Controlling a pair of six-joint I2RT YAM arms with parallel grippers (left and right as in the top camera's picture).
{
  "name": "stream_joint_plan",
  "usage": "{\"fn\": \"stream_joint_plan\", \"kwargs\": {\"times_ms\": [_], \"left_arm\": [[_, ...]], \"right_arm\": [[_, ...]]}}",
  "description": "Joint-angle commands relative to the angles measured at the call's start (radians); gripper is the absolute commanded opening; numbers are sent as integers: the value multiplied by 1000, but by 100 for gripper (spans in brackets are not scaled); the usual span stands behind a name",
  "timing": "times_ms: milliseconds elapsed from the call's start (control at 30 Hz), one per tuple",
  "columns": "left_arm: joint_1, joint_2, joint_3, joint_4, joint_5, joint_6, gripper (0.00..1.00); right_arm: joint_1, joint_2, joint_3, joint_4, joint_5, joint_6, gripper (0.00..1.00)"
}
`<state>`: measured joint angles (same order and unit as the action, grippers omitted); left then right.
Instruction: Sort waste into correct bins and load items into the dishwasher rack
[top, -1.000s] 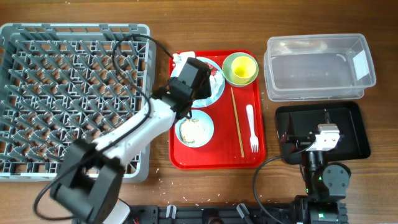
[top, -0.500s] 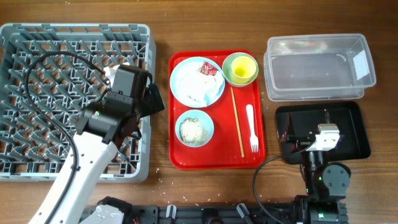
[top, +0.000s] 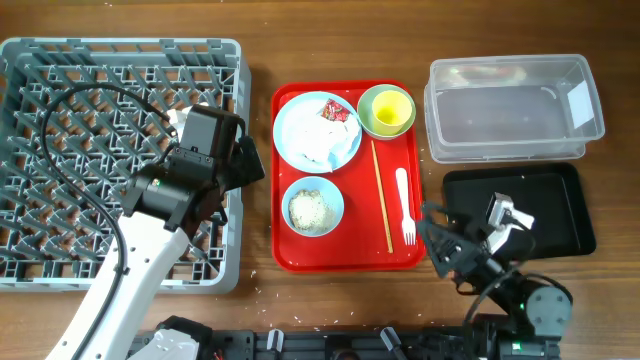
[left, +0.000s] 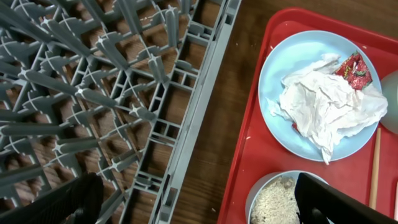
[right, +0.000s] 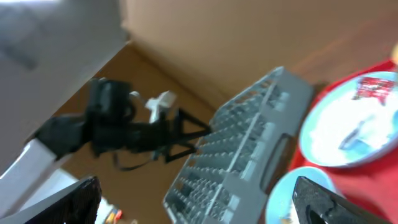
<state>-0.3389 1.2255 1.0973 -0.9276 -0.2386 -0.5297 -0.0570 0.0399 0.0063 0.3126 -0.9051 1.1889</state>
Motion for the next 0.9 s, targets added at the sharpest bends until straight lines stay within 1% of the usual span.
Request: {"fn": "stream_joint_plan", "kwargs": {"times_ms": [0, 133, 267, 333, 433, 467, 500, 533, 600, 633, 667, 700, 733, 767, 867], "left_arm": [[5, -12, 1, 2, -2, -2, 100], [5, -12, 1, 1, -2, -2, 100], [5, -12, 1, 2, -2, -2, 100], [5, -12, 1, 1, -2, -2, 100], [5, -12, 1, 2, -2, -2, 100], [5, -12, 1, 1, -2, -2, 100], [5, -12, 1, 2, -2, -2, 100], [5, -12, 1, 2, -2, -2, 100], [5, -12, 1, 2, -2, -2, 100], [5, -12, 1, 1, -2, -2, 100], [5, -12, 1, 1, -2, -2, 100], [5, -12, 1, 2, -2, -2, 100], [5, -12, 1, 1, -2, -3, 100], [5, -12, 1, 2, -2, -2, 100], [5, -12, 1, 2, -2, -2, 100]], "right_arm": [[2, -4, -1, 27, -36, 53, 98], [2, -4, 46, 27, -3, 40, 100], [2, 32, 183, 23, 98, -69, 100], [2, 152, 334, -10, 82, -172, 100], [2, 338, 571, -245, 24, -378, 100], [5, 430, 695, -391, 11, -483, 100], [20, 483, 775, -475, 21, -552, 100], [42, 518, 830, -529, 43, -587, 100], [160, 615, 974, -687, 218, -698, 99], [245, 669, 1029, -747, 322, -747, 100], [375, 754, 1084, -797, 440, -772, 100], [444, 800, 1108, -816, 496, -772, 99], [597, 909, 1161, -847, 626, -790, 100], [714, 994, 1209, -858, 742, -797, 99], [946, 1194, 1326, -857, 986, -794, 100]]}}
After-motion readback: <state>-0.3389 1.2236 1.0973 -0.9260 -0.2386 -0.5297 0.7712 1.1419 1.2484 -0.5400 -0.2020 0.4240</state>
